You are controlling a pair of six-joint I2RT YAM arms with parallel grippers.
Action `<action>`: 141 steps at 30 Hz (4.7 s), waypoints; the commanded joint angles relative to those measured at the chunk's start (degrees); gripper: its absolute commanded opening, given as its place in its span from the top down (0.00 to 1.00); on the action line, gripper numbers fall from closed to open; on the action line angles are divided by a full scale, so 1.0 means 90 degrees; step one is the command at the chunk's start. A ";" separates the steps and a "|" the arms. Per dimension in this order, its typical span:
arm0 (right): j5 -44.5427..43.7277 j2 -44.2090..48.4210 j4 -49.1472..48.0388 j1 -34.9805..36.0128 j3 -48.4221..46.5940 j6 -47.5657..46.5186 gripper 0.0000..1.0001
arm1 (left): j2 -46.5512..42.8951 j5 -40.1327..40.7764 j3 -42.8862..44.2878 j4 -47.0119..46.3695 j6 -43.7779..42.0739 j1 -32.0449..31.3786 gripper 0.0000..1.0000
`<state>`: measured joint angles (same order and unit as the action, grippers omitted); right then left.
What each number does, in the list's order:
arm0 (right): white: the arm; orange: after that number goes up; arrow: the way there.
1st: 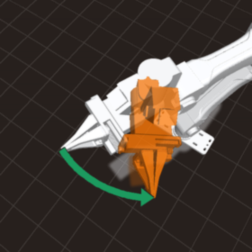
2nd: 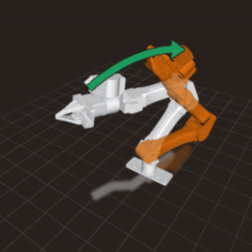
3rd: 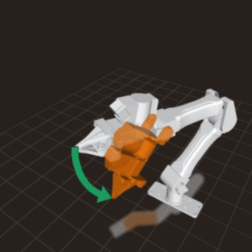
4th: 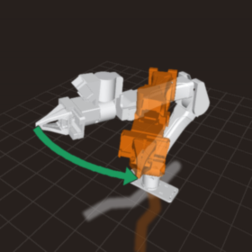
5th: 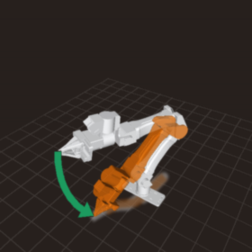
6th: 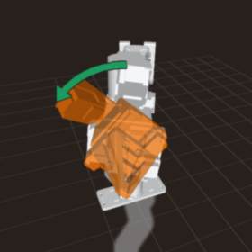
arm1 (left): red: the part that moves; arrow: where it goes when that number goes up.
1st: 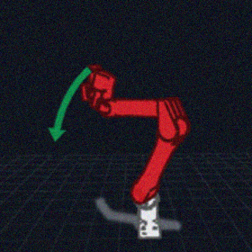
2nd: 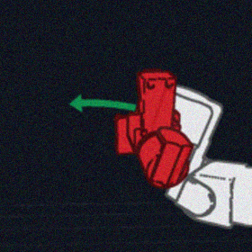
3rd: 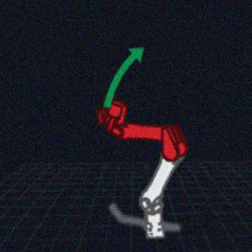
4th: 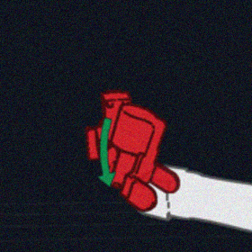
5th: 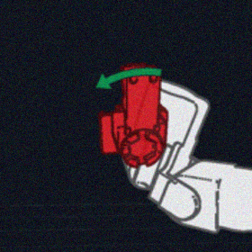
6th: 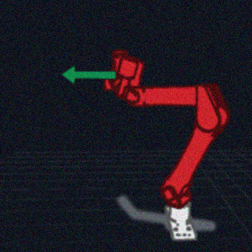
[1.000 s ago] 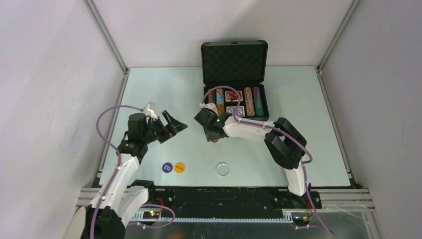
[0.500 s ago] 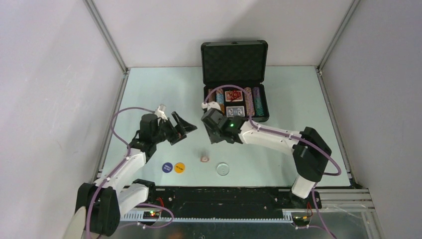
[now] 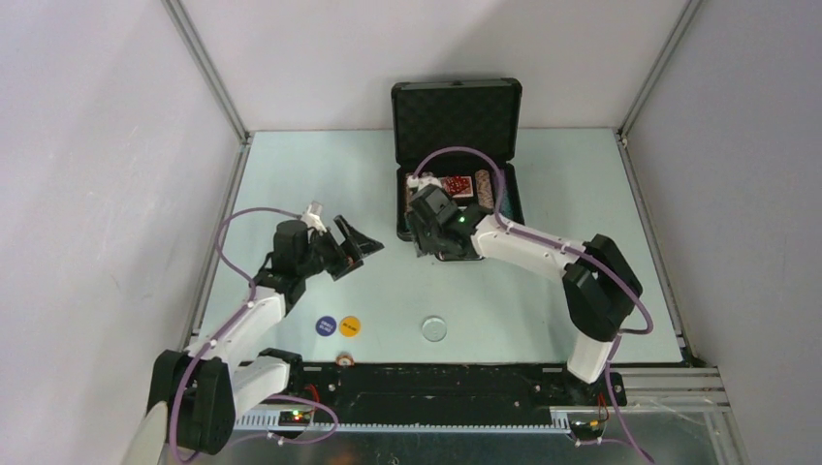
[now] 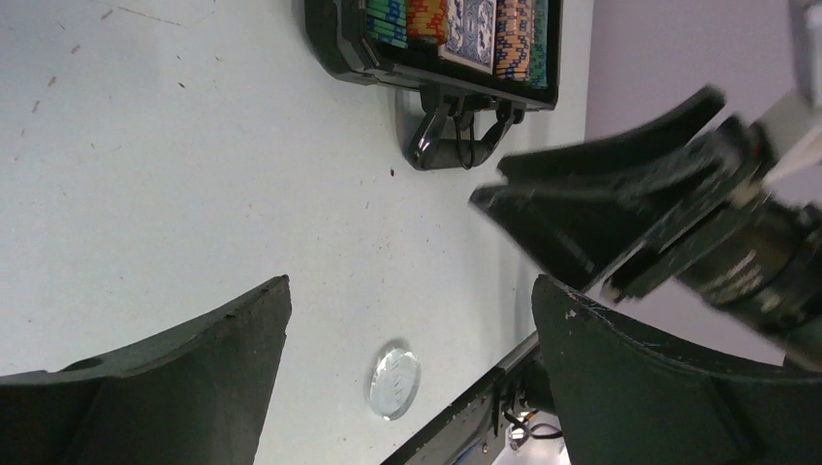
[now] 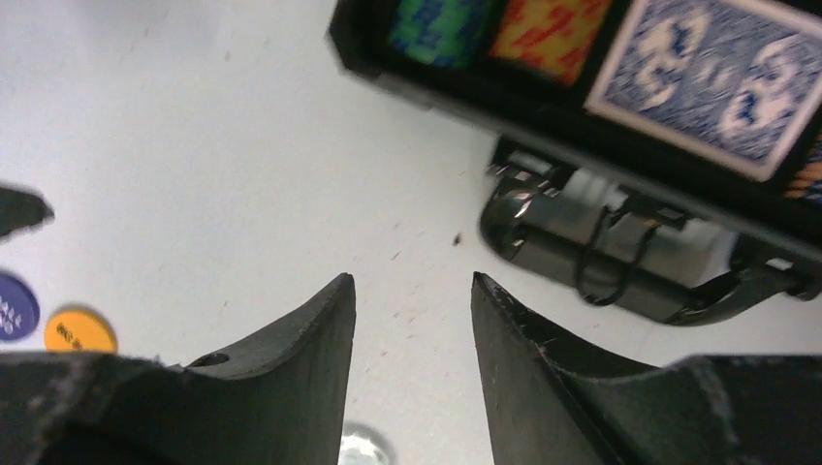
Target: Pack up texas hold em set
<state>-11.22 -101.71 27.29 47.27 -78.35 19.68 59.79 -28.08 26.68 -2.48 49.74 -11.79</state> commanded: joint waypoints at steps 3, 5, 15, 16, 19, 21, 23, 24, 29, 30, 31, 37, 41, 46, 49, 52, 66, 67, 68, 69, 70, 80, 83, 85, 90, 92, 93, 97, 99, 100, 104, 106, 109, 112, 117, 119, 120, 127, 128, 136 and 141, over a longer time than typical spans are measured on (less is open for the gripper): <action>-0.0092 0.0222 -0.0072 0.0549 0.0438 0.0238 0.48 | -0.0311 0.0175 0.0043 0.0047 -0.0129 0.0189 0.02; -0.0109 0.0358 -0.0056 0.0630 0.0525 0.0282 0.48 | -0.0378 0.0182 0.0083 0.0174 -0.0179 0.0246 0.02; 0.1335 0.1294 -0.0713 0.1663 0.1330 -0.0354 0.44 | -0.1057 0.0058 0.0494 0.1172 -0.0494 0.1054 0.02; 0.1491 0.1283 -0.0795 0.1892 0.1336 -0.0586 0.43 | -0.1091 -0.0021 0.0601 0.1246 -0.0552 0.1212 0.02; 0.2062 0.1090 -0.1155 0.2260 0.1410 -0.0818 0.43 | -0.1267 -0.0113 0.0968 0.1742 -0.0758 0.1624 0.02; 0.2272 0.0873 -0.1530 0.2485 0.1471 -0.0827 0.43 | -0.1289 -0.0194 0.1196 0.2041 -0.0924 0.1988 0.02; 0.2363 0.0662 -0.2024 0.2667 0.1558 -0.0772 0.43 | -0.1280 -0.0373 0.1399 0.2290 -0.1057 0.2393 0.02; 0.2471 0.0586 -0.2380 0.2761 0.1597 -0.0757 0.43 | -0.1281 -0.0517 0.1444 0.2395 -0.1108 0.2682 0.02; 0.2579 -0.0012 -0.3589 0.3069 0.1654 -0.0778 0.42 | -0.1397 -0.0664 0.1648 0.2633 -0.1139 0.3171 0.02; 0.2679 -0.0165 -0.3711 0.3083 0.1654 -0.0775 0.41 | -0.1457 -0.0637 0.1642 0.2635 -0.1104 0.3179 0.02; 0.2729 -0.0247 -0.3922 0.3106 0.1654 -0.0782 0.40 | -0.1482 -0.0624 0.1637 0.2637 -0.1098 0.3187 0.02; 0.3002 -0.0777 -0.4558 0.3144 0.1638 -0.0799 0.35 | -0.1508 -0.0694 0.1647 0.2641 -0.1083 0.3192 0.02; 0.3009 -0.1039 -0.4568 0.3175 0.1533 -0.0832 0.34 | -0.1497 -0.0717 0.1701 0.2637 -0.1094 0.3191 0.02; 0.2824 -0.1264 -0.4561 0.3221 0.1464 -0.0919 0.36 | -0.1481 -0.0710 0.1699 0.2633 -0.1089 0.3199 0.02; 0.2784 -0.1391 -0.4544 0.3218 0.1403 -0.0941 0.37 | -0.1484 -0.0725 0.1692 0.2635 -0.1083 0.3201 0.02; 0.2815 -0.1481 -0.4488 0.3228 0.1291 -0.0976 0.38 | -0.1502 -0.0720 0.1676 0.2631 -0.1083 0.3191 0.02; 0.2870 -0.1696 -0.4215 0.3382 0.1148 -0.1062 0.57 | -0.1506 -0.0781 0.1620 0.2633 -0.1101 0.3190 0.02; 0.2869 -0.1728 -0.4205 0.3391 0.1118 -0.1049 0.58 | -0.1514 -0.0779 0.1613 0.2636 -0.1102 0.3196 0.02; 0.2868 -0.1754 -0.4189 0.3396 0.1103 -0.1047 0.58 | -0.1518 -0.0778 0.1603 0.2631 -0.1102 0.3198 0.02; 0.2868 -0.1769 -0.4182 0.3399 0.1079 -0.1045 0.59 | -0.1517 -0.0777 0.1600 0.2630 -0.1102 0.3196 0.02; 0.2863 -0.1793 -0.4179 0.3400 0.1069 -0.1045 0.59 | -0.1526 -0.0784 0.1590 0.2634 -0.1102 0.3195 0.02; 0.2745 -0.1967 -0.3971 0.3379 0.0878 -0.1041 0.73 | -0.1504 -0.0787 0.1584 0.2630 -0.1122 0.3195 0.02; 0.2723 -0.1979 -0.3883 0.3374 0.0882 -0.1052 0.77 | -0.1506 -0.0787 0.1582 0.2631 -0.1127 0.3189 0.02; 0.2713 -0.1980 -0.3854 0.3377 0.0883 -0.1056 0.81 | -0.1504 -0.0787 0.1570 0.2627 -0.1131 0.3189 0.02; 0.2724 -0.1975 -0.3838 0.3373 0.0883 -0.1031 0.96 | -0.1525 -0.0795 0.1567 0.2627 -0.1129 0.3202 0.02; 0.2759 -0.1957 -0.3858 0.3351 0.0883 -0.1000 1.00 | -0.1534 -0.0789 0.1564 0.2629 -0.1120 0.3201 0.02; 0.2780 -0.1928 -0.3855 0.3342 0.0880 -0.0988 1.00 | -0.1533 -0.0788 0.1566 0.2634 -0.1121 0.3196 0.02; 0.2904 -0.1760 -0.3854 0.3238 0.0883 -0.0894 1.00 | -0.1537 -0.0792 0.1558 0.2628 -0.1113 0.3206 0.02; 0.2870 -0.1594 -0.3799 0.3163 0.0883 -0.0883 1.00 | -0.1543 -0.0790 0.1561 0.2624 -0.1112 0.3201 0.02; 0.2850 -0.1459 -0.3751 0.3126 0.0883 -0.0885 1.00 | -0.1544 -0.0792 0.1558 0.2621 -0.1117 0.3193 0.02; 0.2813 -0.0979 -0.3543 0.2866 0.0884 -0.1035 1.00 | -0.1539 -0.0792 0.1557 0.2630 -0.1122 0.3202 0.02; 0.2859 -0.0727 -0.3406 0.2726 0.0885 -0.1127 1.00 | -0.1552 -0.0787 0.1557 0.2629 -0.1122 0.3197 0.02; 0.2881 -0.0368 -0.3142 0.2514 0.0892 -0.1274 1.00 | -0.1547 -0.0792 0.1543 0.2629 -0.1112 0.3204 0.02; 0.2884 0.0158 -0.3066 0.2124 0.1111 -0.1457 1.00 | -0.1538 -0.0799 0.1552 0.2622 -0.1120 0.3195 0.02; 0.3333 0.0846 -0.3208 0.0665 0.1331 -0.1925 1.00 | -0.1478 -0.0824 0.1547 0.2625 -0.1117 0.3199 0.02; 0.3631 0.0955 -0.3504 -0.0103 0.1340 -0.2056 1.00 | -0.1453 -0.0834 0.1546 0.2623 -0.1121 0.3199 0.02; 0.3716 0.0967 -0.3644 -0.0517 0.1339 -0.2320 1.00 | -0.1469 -0.0835 0.1545 0.2621 -0.1117 0.3198 0.02; 0.4314 0.0422 -0.3942 -0.1658 0.1168 -0.4906 1.00 | -0.1480 -0.0861 0.1515 0.2622 -0.1118 0.3203 0.02; 0.4509 0.0349 -0.3931 -0.1934 0.1025 -0.4935 1.00 | -0.1483 -0.0849 0.1507 0.2626 -0.1120 0.3194 0.02; 0.6341 -0.0451 -0.3259 -0.2764 0.0255 -0.5505 1.00 | -0.1500 -0.0846 0.1438 0.2624 -0.1145 0.3195 0.02; 0.6381 -0.0995 -0.2106 -0.2577 -0.0456 -0.6608 1.00 | -0.1496 -0.0853 0.1394 0.2622 -0.1175 0.3185 0.02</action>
<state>41.95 -107.57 0.58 21.74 -76.58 -29.89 46.87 -34.33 39.55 21.26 40.82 16.53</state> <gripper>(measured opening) 0.021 0.985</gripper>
